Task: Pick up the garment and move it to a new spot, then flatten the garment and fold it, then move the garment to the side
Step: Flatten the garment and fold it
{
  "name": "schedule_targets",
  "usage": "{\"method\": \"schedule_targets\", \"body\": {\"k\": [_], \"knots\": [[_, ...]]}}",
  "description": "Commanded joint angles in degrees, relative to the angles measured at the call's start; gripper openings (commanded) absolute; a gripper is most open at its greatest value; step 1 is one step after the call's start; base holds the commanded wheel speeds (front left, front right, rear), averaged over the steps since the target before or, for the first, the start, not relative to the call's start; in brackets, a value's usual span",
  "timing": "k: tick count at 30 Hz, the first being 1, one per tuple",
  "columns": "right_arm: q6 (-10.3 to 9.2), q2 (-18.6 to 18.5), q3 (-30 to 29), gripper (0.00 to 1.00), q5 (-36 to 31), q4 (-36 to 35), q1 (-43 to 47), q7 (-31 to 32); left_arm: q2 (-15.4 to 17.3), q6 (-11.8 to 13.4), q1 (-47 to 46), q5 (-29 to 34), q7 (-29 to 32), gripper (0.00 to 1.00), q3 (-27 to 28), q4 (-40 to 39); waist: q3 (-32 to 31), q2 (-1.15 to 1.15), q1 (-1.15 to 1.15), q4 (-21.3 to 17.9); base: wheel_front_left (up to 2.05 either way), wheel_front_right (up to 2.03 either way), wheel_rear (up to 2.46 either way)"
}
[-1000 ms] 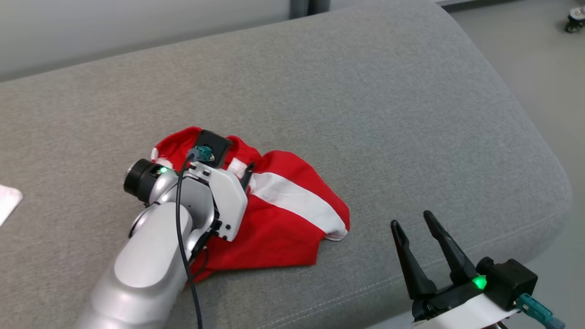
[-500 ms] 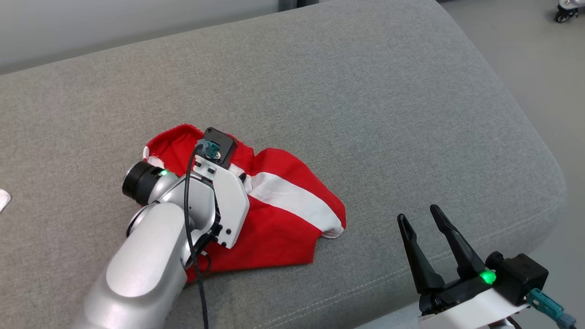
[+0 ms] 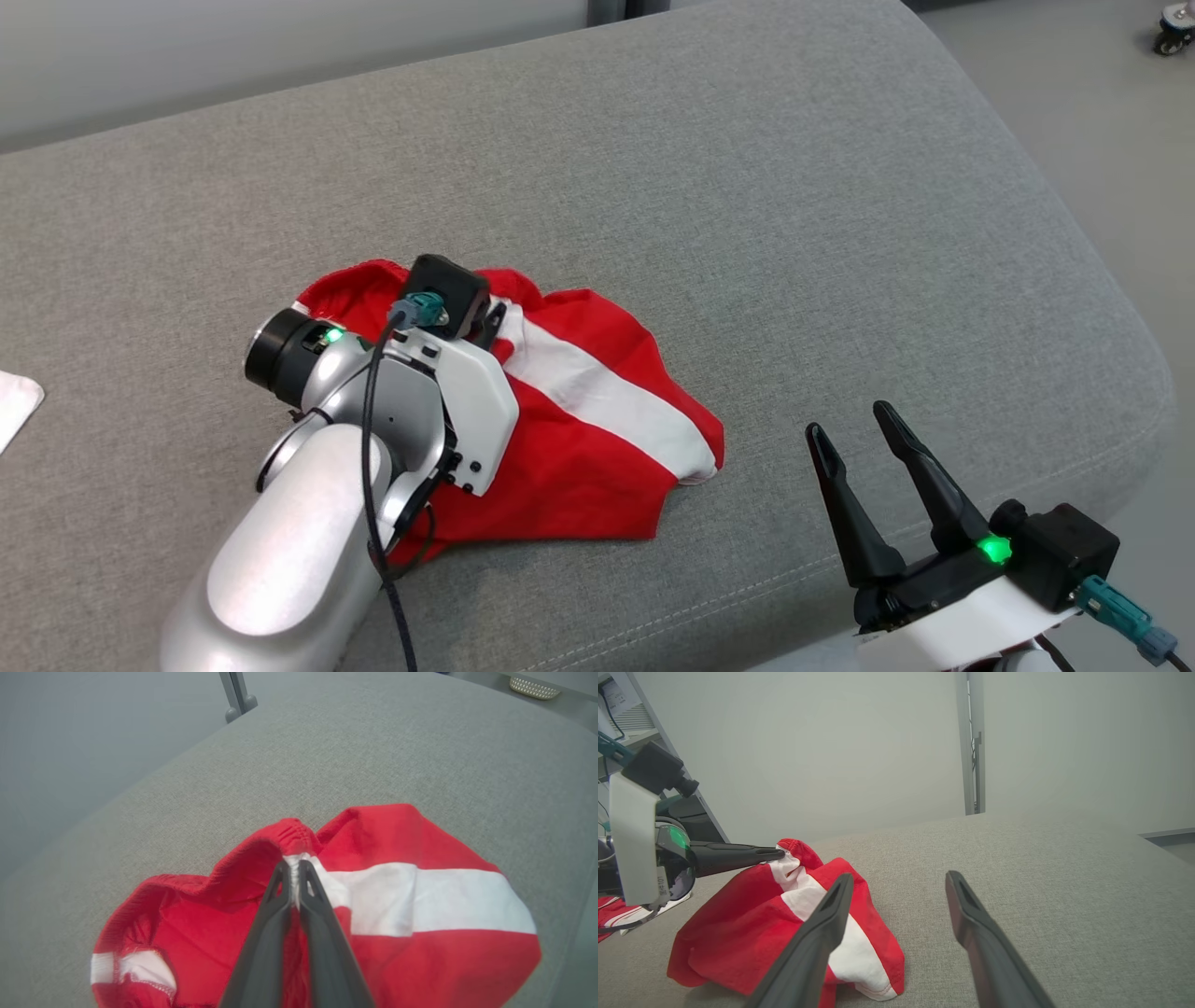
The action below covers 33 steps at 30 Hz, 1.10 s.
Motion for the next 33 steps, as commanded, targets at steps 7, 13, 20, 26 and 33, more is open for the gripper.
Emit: {"method": "schedule_targets", "body": {"k": [7, 13, 20, 26, 33], "knots": [[0.08, -1.4, 5.3, 1.00, 7.1, 2.1, -0.2, -0.7, 3.4, 3.6, 1.4, -1.5, -6.8, 0.00, 7.8, -6.8, -1.5, 0.00, 0.00, 3.9, 0.00, 0.00, 0.00], [0.08, -2.7, 6.9, 1.00, 16.3, 5.9, -1.6, -0.7, 6.7, 6.1, 9.9, -5.7, -10.0, 0.00, 14.4, -14.1, -1.8, 0.00, 0.00, 8.1, 0.00, 0.00, 0.00], [0.08, -2.6, 8.8, 1.00, 27.1, 12.7, -5.5, -0.7, 8.1, 6.5, 17.5, -8.9, -13.3, 0.00, 18.1, -17.3, -1.1, 0.00, 0.00, 12.6, 0.00, 0.00, 0.00], [0.08, -3.7, 13.9, 1.00, 33.2, 21.2, -13.0, -0.7, 7.5, 6.2, 19.0, -9.6, -14.6, 0.00, 17.7, -16.7, -0.4, 0.00, 0.00, 15.8, 0.00, 0.00, 0.00], [0.08, -0.7, 17.2, 1.00, 32.6, 32.4, -20.3, -0.7, 5.9, 6.4, 17.7, -9.3, -15.3, 0.00, 16.0, -15.4, 0.3, 0.00, 0.00, 17.6, 0.00, 0.00, 0.00]]}}
